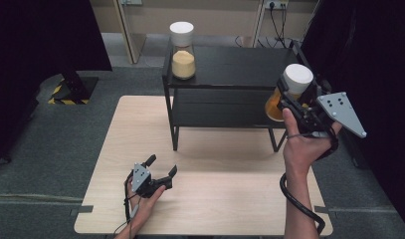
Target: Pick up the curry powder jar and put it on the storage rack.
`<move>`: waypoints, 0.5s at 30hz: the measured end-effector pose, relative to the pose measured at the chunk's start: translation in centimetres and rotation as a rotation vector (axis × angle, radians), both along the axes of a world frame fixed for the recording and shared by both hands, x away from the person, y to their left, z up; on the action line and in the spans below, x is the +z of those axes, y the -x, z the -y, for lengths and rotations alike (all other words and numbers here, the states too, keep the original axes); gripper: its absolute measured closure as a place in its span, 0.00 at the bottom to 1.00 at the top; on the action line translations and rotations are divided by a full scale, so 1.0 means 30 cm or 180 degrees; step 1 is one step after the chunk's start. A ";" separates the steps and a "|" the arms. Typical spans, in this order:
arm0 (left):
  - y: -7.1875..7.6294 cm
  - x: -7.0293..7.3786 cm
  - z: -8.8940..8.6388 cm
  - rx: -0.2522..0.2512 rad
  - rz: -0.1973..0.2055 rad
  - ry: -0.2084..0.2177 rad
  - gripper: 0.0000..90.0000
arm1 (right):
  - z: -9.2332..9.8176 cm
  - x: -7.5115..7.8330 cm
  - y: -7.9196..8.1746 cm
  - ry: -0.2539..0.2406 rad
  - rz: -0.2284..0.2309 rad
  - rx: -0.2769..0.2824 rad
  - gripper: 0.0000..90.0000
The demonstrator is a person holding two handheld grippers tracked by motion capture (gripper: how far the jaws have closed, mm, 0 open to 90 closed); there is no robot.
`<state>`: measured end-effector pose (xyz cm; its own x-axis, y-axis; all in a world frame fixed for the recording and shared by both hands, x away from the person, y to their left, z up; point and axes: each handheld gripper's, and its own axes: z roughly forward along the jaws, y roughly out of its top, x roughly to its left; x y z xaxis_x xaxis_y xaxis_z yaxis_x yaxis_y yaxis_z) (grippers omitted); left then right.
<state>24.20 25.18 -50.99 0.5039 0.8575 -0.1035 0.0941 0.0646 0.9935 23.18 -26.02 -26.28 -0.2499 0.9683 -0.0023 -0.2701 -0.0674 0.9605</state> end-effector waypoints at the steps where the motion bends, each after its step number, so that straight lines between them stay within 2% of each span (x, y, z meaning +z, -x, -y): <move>1: 0.000 0.001 -0.001 -0.0001 -0.0002 -0.0006 0.08 | -0.001 0.005 -0.002 -0.0001 0.0002 -0.0001 0.38; 15: -0.001 0.000 -0.001 -0.0002 -0.0002 0.0007 0.08 | -0.017 0.078 -0.056 0.0017 0.0006 -0.0024 0.38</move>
